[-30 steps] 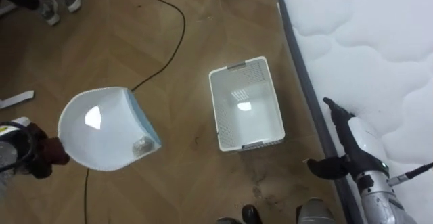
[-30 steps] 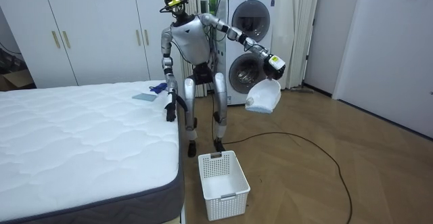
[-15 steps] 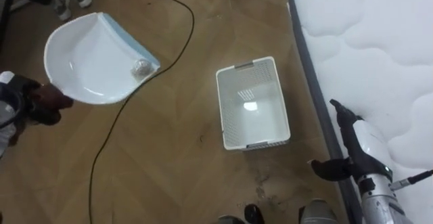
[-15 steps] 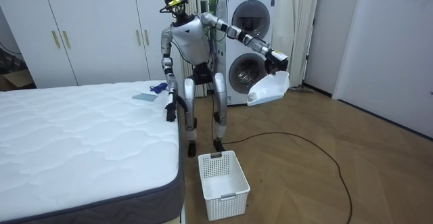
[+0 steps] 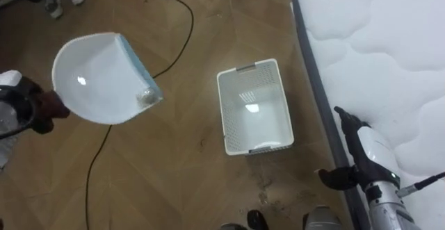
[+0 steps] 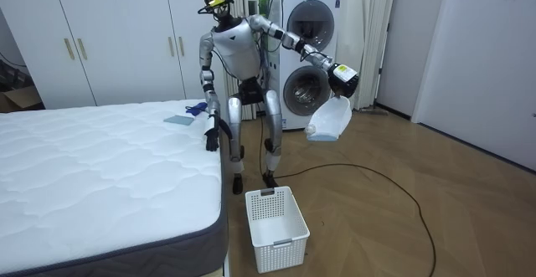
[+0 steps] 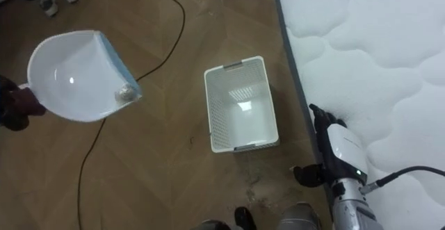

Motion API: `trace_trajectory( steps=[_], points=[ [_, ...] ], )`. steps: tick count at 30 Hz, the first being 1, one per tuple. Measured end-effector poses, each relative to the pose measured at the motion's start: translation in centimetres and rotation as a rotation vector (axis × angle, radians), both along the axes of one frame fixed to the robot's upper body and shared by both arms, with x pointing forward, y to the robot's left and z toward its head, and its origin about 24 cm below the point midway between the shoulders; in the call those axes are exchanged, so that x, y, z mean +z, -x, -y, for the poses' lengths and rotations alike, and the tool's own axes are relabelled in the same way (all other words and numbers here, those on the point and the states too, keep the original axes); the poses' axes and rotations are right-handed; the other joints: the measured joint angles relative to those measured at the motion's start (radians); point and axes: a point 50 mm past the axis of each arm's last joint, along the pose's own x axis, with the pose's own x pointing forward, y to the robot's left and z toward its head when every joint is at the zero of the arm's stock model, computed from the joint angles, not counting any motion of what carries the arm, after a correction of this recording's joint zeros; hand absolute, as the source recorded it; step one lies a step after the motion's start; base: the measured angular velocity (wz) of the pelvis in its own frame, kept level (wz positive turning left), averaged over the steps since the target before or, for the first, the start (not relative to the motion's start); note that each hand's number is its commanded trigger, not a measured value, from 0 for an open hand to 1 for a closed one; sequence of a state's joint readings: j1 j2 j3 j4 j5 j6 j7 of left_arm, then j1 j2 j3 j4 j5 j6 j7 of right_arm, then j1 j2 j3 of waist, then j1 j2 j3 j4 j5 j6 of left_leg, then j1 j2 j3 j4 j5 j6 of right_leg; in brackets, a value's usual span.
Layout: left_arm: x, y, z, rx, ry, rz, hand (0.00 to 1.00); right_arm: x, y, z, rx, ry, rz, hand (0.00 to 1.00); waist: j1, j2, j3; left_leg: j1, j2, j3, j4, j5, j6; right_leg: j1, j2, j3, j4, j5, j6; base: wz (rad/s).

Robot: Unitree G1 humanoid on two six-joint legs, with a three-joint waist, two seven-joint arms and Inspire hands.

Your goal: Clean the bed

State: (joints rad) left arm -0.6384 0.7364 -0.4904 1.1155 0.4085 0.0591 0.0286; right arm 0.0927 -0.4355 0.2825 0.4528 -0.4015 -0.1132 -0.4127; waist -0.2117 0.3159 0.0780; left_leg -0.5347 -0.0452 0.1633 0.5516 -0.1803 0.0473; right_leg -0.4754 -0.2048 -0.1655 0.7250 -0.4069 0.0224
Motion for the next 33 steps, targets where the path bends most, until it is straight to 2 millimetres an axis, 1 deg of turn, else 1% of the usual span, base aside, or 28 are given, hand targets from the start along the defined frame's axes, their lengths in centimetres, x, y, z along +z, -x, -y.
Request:
trace_trajectory(
  steps=[1, 3, 4, 5, 7, 8, 9, 10, 12, 17, 19, 22, 24, 27, 30, 33],
  points=[
    [0.0, 0.0, 0.0, -0.01, -0.016, -0.01, 1.0, 0.1, -0.1, 0.0, 0.003, -0.001, 0.005, 0.0, -0.003, 0.005, -0.0003, 0.001, -0.001, 0.004, -0.003, 0.001, 0.001, -0.001, -0.002, 0.002, 0.0, 0.0, 0.0, -0.06],
    [0.2, -0.2, 0.2, -0.043, -0.066, -0.024, 1.0, 0.3, -0.2, -0.1, 0.014, -0.004, 0.016, 0.0, -0.007, 0.015, -0.0017, 0.017, -0.001, 0.028, -0.017, 0.0, 0.002, -0.002, -0.005, 0.019, 0.003, 0.0, 0.001, -0.18],
    [0.3, -0.3, 0.3, -0.047, -0.068, -0.022, 1.0, 0.3, -0.2, -0.1, 0.017, -0.003, 0.018, 0.0, -0.008, 0.017, -0.0015, 0.021, -0.001, 0.033, -0.02, 0.0, 0.002, -0.003, -0.005, 0.024, 0.003, 0.0, 0.002, -0.17],
    [0.4, -0.4, 0.4, -0.054, -0.074, -0.019, 1.0, 0.4, -0.2, -0.1, 0.027, 0.003, 0.02, 0.0, -0.013, 0.022, -0.0024, 0.029, -0.001, 0.047, -0.028, 0.001, 0.002, -0.003, -0.007, 0.03, 0.004, -0.001, 0.002, -0.14],
    [0.7, -0.7, 0.5, -0.067, -0.096, -0.019, 1.0, 0.5, -0.3, -0.2, 0.039, 0.003, 0.018, 0.0, -0.022, 0.025, -0.0032, 0.045, -0.004, 0.069, -0.04, 0.006, 0.01, -0.002, -0.012, 0.042, 0.006, -0.002, 0.004, -0.12],
    [1.0, -0.9, 0.6, -0.073, -0.105, -0.012, 1.0, 0.5, -0.3, -0.3, 0.048, 0.0, 0.015, 0.0, -0.03, 0.025, -0.0033, 0.056, -0.004, 0.09, -0.05, 0.007, 0.013, 0.0, -0.015, 0.048, 0.008, -0.003, 0.005, -0.07],
    [1.2, -1.0, 0.6, -0.077, -0.108, -0.007, 1.0, 0.5, -0.3, -0.3, 0.051, 0.001, 0.014, 0.0, -0.031, 0.025, -0.0033, 0.059, -0.004, 0.096, -0.053, 0.008, 0.013, 0.001, -0.015, 0.051, 0.008, -0.003, 0.006, -0.08],
    [1.6, -1.4, 0.8, -0.086, -0.115, 0.006, 1.0, 0.6, -0.4, -0.2, 0.057, 0.003, 0.014, 0.0, -0.032, 0.027, -0.0035, 0.062, -0.002, 0.115, -0.053, 0.008, 0.013, 0.0, -0.016, 0.055, 0.009, -0.003, 0.007, -0.07],
    [2.4, -2.1, 1.2, -0.105, -0.129, 0.023, 1.0, 0.8, -0.4, -0.1, 0.063, 0.008, 0.016, 0.0, -0.034, 0.03, -0.0034, 0.072, -0.003, 0.137, -0.064, 0.009, 0.016, -0.001, -0.02, 0.064, 0.009, -0.005, 0.009, -0.08],
    [2.7, -2.2, 1.3, -0.108, -0.132, 0.034, 1.0, 0.9, -0.5, -0.2, 0.069, 0.012, 0.022, 0.0, -0.037, 0.034, -0.0038, 0.085, -0.004, 0.162, -0.074, 0.01, 0.017, -0.004, -0.021, 0.082, 0.019, -0.007, 0.013, -0.06],
    [2.7, -2.2, 1.2, -0.106, -0.134, 0.034, 1.0, 0.9, -0.6, -0.2, 0.075, 0.017, 0.022, 0.0, -0.038, 0.036, -0.0035, 0.085, -0.003, 0.164, -0.074, 0.01, 0.017, -0.007, -0.021, 0.084, 0.022, -0.008, 0.013, -0.02],
    [3.2, -2.0, 0.5, -0.092, -0.152, 0.035, 1.0, 1.1, -0.9, -0.4, 0.092, 0.011, 0.025, 0.0, -0.045, 0.038, -0.0033, 0.084, -0.003, 0.171, -0.074, 0.011, 0.02, -0.015, -0.02, 0.093, 0.03, -0.009, 0.011, -0.05],
    [3.5, -1.8, 0.0, -0.082, -0.164, 0.038, 1.0, 1.2, -1.1, -0.5, 0.099, 0.008, 0.027, 0.0, -0.049, 0.038, -0.0035, 0.086, -0.004, 0.179, -0.074, 0.011, 0.02, -0.021, -0.019, 0.107, 0.039, -0.012, 0.013, -0.08],
    [3.9, -1.6, -0.4, -0.072, -0.174, 0.042, 1.0, 1.5, -1.4, -0.5, 0.108, 0.009, 0.032, 0.0, -0.052, 0.047, -0.0037, 0.092, -0.004, 0.193, -0.075, 0.011, 0.02, -0.024, -0.019, 0.12, 0.041, -0.012, 0.013, -0.1],
    [3.8, -1.6, -0.5, -0.067, -0.164, 0.045, 1.0, 1.6, -1.5, -0.4, 0.113, 0.014, 0.035, 0.0, -0.054, 0.054, -0.0033, 0.097, -0.005, 0.196, -0.076, 0.012, 0.022, -0.023, -0.02, 0.124, 0.044, -0.012, 0.013, -0.03],
    [3.3, -1.4, -0.5, -0.056, -0.126, 0.044, 1.0, 1.5, -1.4, -0.4, 0.119, 0.013, 0.027, 0.0, -0.058, 0.053, -0.0029, 0.112, -0.007, 0.196, -0.089, 0.016, 0.028, -0.011, -0.019, 0.123, 0.039, -0.012, 0.013, 0.0]
  ],
)
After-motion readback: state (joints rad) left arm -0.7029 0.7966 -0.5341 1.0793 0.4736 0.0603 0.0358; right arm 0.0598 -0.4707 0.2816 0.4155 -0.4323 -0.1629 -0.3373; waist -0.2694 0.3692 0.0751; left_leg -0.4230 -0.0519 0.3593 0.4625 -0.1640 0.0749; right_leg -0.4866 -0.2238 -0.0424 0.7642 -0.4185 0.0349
